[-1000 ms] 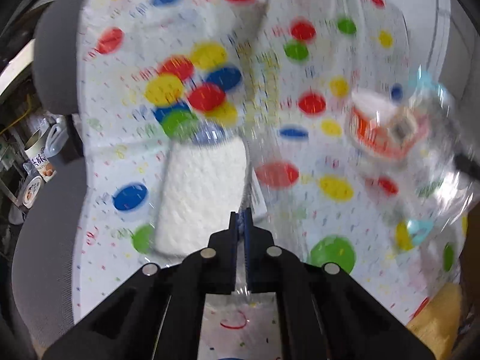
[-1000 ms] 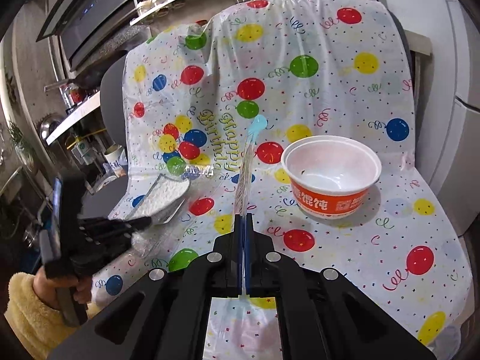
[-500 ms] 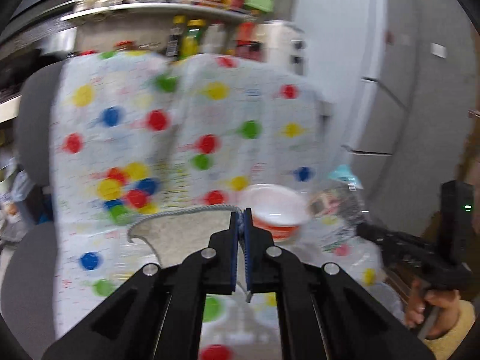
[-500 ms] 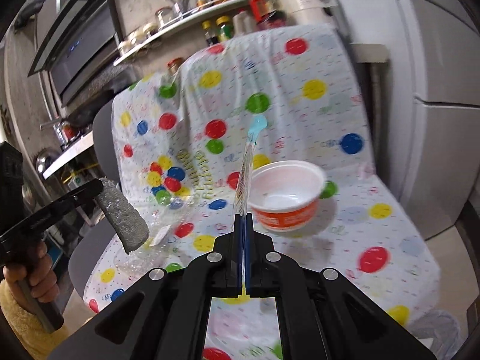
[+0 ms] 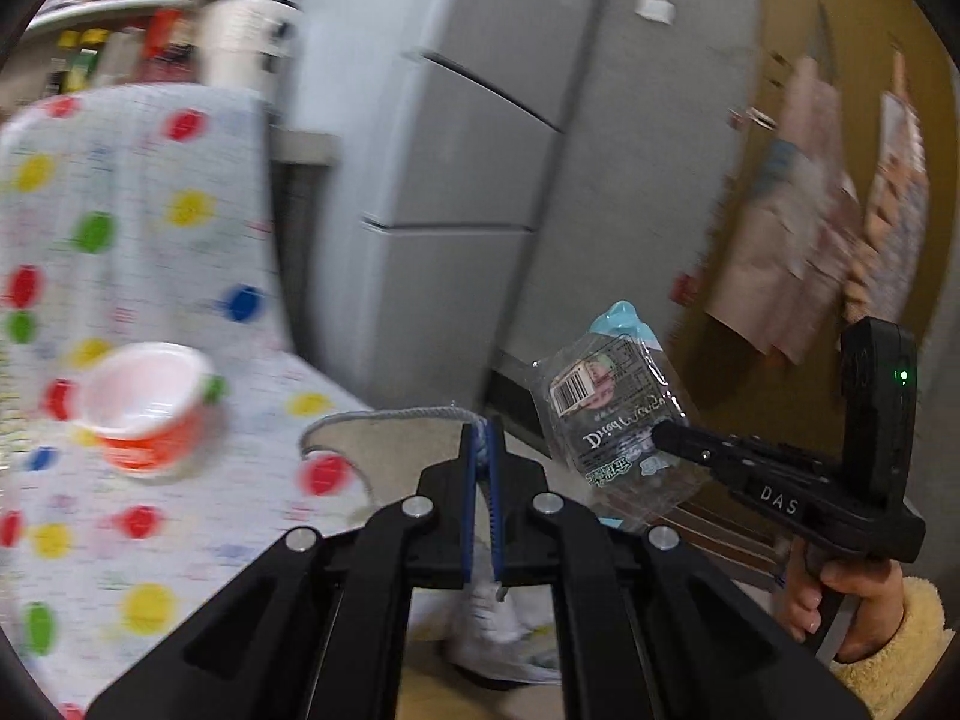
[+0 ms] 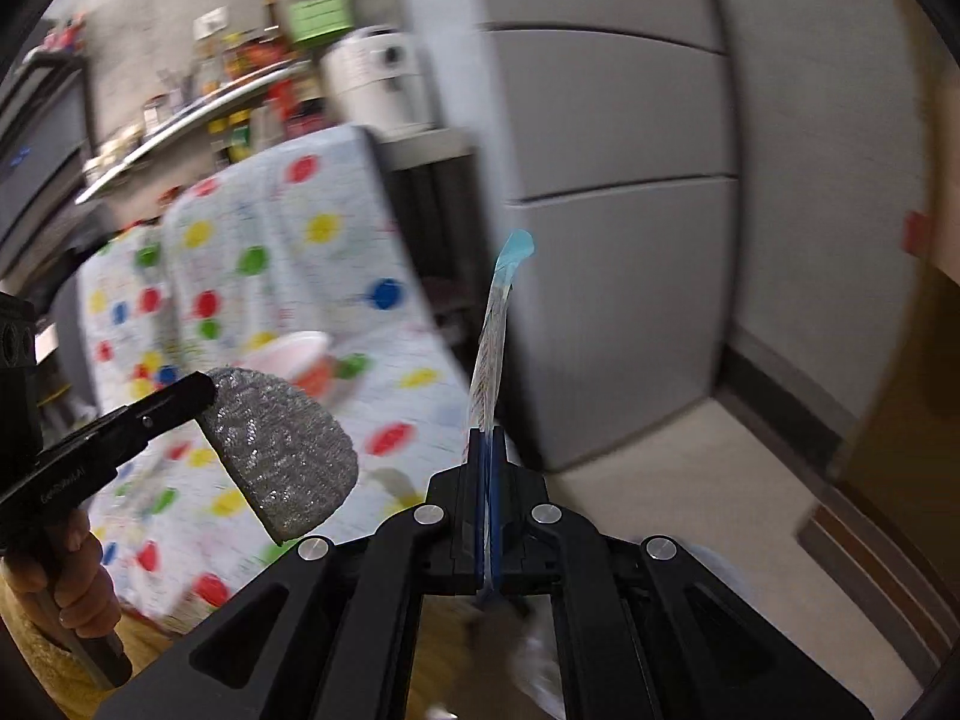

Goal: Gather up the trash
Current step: 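Carry the scrubber and bag over the bin and open both tools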

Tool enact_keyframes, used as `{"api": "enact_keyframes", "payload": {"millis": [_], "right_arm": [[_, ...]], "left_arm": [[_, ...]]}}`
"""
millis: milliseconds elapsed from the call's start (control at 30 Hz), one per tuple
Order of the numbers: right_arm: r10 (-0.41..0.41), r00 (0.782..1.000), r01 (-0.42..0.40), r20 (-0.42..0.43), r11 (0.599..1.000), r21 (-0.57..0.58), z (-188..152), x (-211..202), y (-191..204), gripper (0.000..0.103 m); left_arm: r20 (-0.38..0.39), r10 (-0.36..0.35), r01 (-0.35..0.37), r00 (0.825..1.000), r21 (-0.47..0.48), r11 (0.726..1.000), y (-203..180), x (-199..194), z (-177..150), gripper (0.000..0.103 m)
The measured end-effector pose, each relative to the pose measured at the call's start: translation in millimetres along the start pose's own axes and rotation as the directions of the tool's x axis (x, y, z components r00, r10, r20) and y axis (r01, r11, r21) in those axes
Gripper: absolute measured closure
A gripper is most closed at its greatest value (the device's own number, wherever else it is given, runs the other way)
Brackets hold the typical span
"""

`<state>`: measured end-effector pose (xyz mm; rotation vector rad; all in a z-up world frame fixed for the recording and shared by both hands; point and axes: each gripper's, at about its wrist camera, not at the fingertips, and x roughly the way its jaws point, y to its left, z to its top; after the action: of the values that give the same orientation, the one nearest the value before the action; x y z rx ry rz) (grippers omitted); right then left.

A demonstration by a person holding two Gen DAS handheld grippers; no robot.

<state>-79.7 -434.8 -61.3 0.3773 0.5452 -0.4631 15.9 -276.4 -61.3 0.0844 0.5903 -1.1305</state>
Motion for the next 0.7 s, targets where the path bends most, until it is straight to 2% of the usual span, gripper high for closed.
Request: {"api": "enact_keyframes", "payload": {"millis": [100, 233, 400, 567, 633, 700], "right_arm": [[-0.071, 0.997, 0.072, -0.016, 0.996, 0.051, -19, -12, -33, 0.102], [-0.156, 0.984, 0.166, -0.085, 0.979, 0.121, -53, -9, -73, 0.102], [-0.158, 0.961, 0.203, -0.225, 0.960, 0.192, -98, 28, -110, 0.101], [-0.140, 0.946, 0.212, -0.293, 0.951, 0.227, -118, 57, -132, 0.095], [-0.139, 0.941, 0.219, -0.310, 0.946, 0.240, -121, 67, -138, 0.093], [-0.144, 0.936, 0.230, -0.322, 0.941, 0.249, -122, 74, -141, 0.091]], "left_arm": [[-0.050, -0.075, 0.077, 0.996, 0.043, 0.996, -34, 29, -12, 0.102], [-0.133, -0.126, 0.139, 0.983, 0.097, 0.986, -69, 70, -37, 0.102], [-0.253, -0.152, 0.179, 0.956, 0.088, 0.980, -83, 119, -67, 0.102], [-0.341, -0.115, 0.155, 0.933, 0.092, 0.984, -83, 159, -81, 0.101], [-0.361, -0.112, 0.151, 0.926, 0.082, 0.985, -82, 168, -83, 0.092], [-0.373, -0.110, 0.145, 0.921, 0.067, 0.987, -77, 175, -83, 0.061]]}}
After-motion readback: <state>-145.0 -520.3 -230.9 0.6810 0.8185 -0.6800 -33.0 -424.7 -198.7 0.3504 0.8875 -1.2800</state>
